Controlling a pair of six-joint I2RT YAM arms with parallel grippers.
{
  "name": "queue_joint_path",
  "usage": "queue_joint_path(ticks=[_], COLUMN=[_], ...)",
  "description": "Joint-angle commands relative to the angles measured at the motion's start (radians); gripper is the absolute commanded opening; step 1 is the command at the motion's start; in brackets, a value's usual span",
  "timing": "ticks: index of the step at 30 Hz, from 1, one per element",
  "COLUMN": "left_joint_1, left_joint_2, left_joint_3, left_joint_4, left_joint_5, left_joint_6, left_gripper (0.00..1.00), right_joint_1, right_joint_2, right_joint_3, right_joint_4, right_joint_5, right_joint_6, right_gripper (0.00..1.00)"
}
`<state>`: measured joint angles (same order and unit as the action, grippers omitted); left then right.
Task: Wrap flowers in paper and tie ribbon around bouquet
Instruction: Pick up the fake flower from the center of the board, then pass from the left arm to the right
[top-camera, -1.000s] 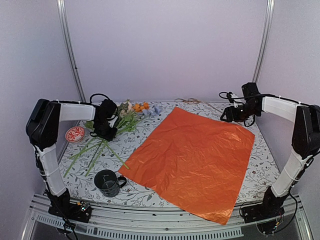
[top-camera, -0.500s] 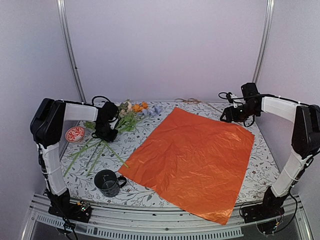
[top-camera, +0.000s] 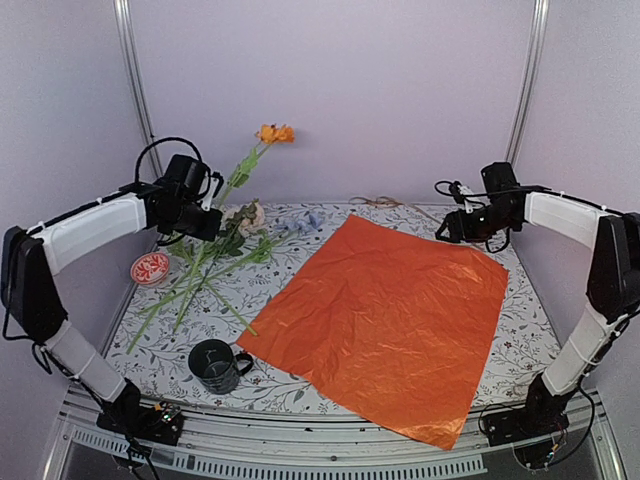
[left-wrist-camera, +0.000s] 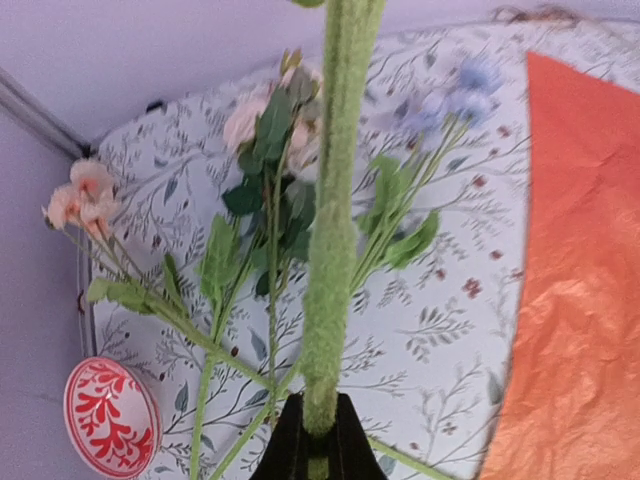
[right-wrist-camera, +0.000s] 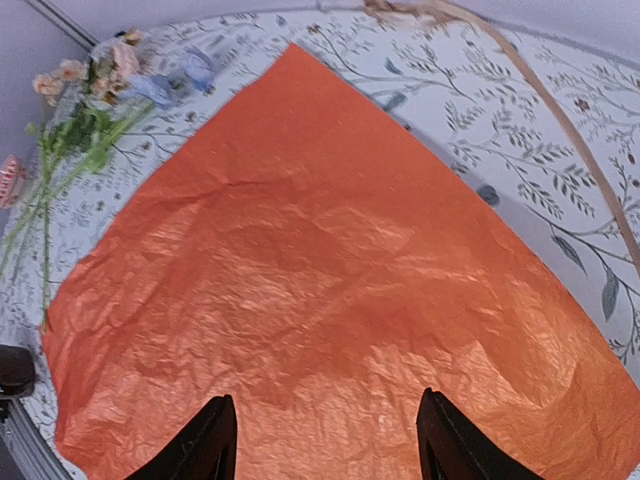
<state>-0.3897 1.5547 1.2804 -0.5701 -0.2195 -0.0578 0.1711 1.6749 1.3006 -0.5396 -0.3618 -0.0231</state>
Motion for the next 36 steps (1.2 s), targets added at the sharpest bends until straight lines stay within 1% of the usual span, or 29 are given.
queue_joint_path(ticks=[1,2,3,5,6,8,9,11,14,18,21,22,23,24,27,28,29,30,31,32,33,36], left_joint_1=[-0.145,-0.175,-0.214,-0.294,-0.344,-0.396,-0.412,-0.429,-0.45,-0.484,-0.502,-0.506,-0.509,-0.512,-0.52,-0.522,-0.522,-0.522,-0.52,-0.521,-0.519,-0.498], left_joint_2=[-0.201,-0.239,-0.268,-0.313,-0.331,-0.344,-0.346,-0.335,-0.304,-0.289,-0.262,-0.254,-0.249,-0.247,-0.246,-0.248,-0.249,-0.249,-0.251,-0.254,-0.26,-0.28], left_joint_3=[-0.029,-0.035,-0.041,-0.074,-0.104,-0.142,-0.153,-0.159,-0.147,-0.163,-0.152,-0.149,-0.148,-0.147,-0.146,-0.145,-0.145,-0.145,-0.146,-0.147,-0.151,-0.176], left_joint_4=[0.225,0.279,0.342,0.491,0.597,0.741,0.794,0.858,0.879,0.891,0.87,0.867,0.869,0.872,0.869,0.861,0.848,0.829,0.806,0.778,0.752,0.683], left_joint_5=[0.136,0.218,0.28,0.375,0.425,0.491,0.523,0.587,0.646,0.664,0.657,0.661,0.662,0.666,0.671,0.665,0.648,0.619,0.575,0.528,0.476,0.365], left_joint_6=[-0.016,-0.024,-0.033,-0.049,-0.059,-0.086,-0.1,-0.127,-0.149,-0.147,-0.146,-0.146,-0.148,-0.148,-0.148,-0.151,-0.157,-0.166,-0.171,-0.174,-0.173,-0.173], left_gripper=[0.0,0.0,0.0,0.0,0.0,0.0,0.0,0.0,0.0,0.0,0.0,0.0,0.0,0.0,0.0,0.0,0.06,0.39,0.66,0.85,0.97,0.99], right_joint_1=[0.09,0.135,0.191,0.316,0.375,0.5,0.532,0.588,0.639,0.652,0.671,0.676,0.679,0.679,0.68,0.679,0.677,0.673,0.666,0.648,0.63,0.553], right_joint_2=[-0.163,-0.197,-0.235,-0.263,-0.259,-0.221,-0.195,-0.136,-0.073,-0.049,-0.022,-0.013,-0.007,-0.006,-0.022,-0.036,-0.052,-0.068,-0.08,-0.087,-0.095,-0.093], right_joint_3=[-0.001,-0.021,-0.045,-0.08,-0.083,-0.052,-0.023,0.058,0.134,0.167,0.188,0.198,0.202,0.201,0.182,0.17,0.156,0.149,0.15,0.158,0.173,0.216], right_joint_4=[0.215,0.317,0.48,0.737,0.85,0.98,1.02,1.046,1.04,1.043,1.042,1.04,1.04,1.04,1.036,1.032,1.022,1.0,0.954,0.897,0.788,0.478], right_joint_5=[-0.274,-0.333,-0.382,-0.434,-0.447,-0.454,-0.454,-0.472,-0.452,-0.411,-0.416,-0.418,-0.414,-0.402,-0.366,-0.344,-0.317,-0.287,-0.255,-0.226,-0.192,-0.062], right_joint_6=[0.101,0.138,0.169,0.262,0.302,0.35,0.365,0.406,0.406,0.418,0.414,0.415,0.418,0.425,0.435,0.436,0.437,0.437,0.439,0.445,0.452,0.537], right_gripper=[0.63,0.63,0.63,0.65,0.68,0.71,0.73,0.78,0.85,0.84,0.81,0.78,0.68,0.53,0.04,0.0,0.0,0.0,0.0,0.0,0.0,0.0])
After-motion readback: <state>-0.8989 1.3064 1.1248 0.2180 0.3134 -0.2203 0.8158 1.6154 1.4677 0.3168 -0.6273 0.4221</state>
